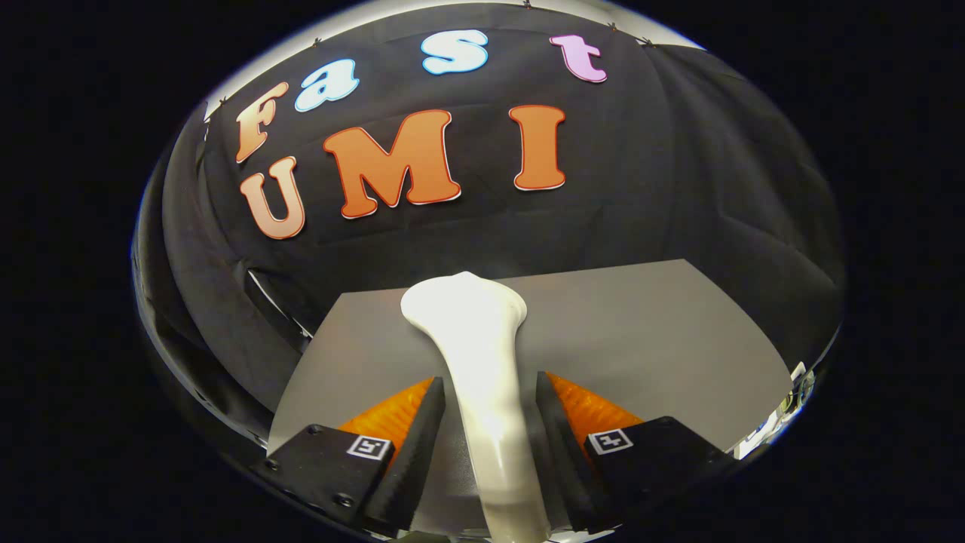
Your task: Iron the clothes twice with a garment steamer, once on the left side and once on the right side.
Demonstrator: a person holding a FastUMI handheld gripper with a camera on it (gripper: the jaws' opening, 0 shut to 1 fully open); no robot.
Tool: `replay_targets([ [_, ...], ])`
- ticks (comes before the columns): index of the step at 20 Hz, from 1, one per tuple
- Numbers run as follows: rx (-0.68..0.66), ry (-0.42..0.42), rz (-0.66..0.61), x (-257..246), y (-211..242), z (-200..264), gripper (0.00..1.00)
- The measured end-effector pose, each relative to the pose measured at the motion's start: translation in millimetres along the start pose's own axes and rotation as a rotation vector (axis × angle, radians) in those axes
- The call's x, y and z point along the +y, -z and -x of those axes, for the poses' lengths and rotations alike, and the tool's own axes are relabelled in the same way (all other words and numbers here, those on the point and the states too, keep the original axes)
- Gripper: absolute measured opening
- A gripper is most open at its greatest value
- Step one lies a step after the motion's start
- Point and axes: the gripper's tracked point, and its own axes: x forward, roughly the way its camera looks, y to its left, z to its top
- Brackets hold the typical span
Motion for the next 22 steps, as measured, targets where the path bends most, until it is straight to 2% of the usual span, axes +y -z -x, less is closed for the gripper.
replay_targets([
  [4,0.051,0.018,-0.016,-6,10,-5,0.68],
  [6,0.05,0.013,-0.034,-7,8,-4,0.58],
  [8,0.048,0.026,-0.028,-10,9,-1,0.56],
  [11,-0.041,0.065,-0.094,-24,-8,17,0.51],
  [14,-0.098,0.029,-0.172,-21,-22,46,0.5],
  [18,-0.105,0.019,-0.234,-23,-1,82,0.5],
  [20,-0.133,0.016,-0.249,-23,-1,106,0.46],
  [22,-0.167,0.018,-0.249,-24,-3,128,0.46],
])
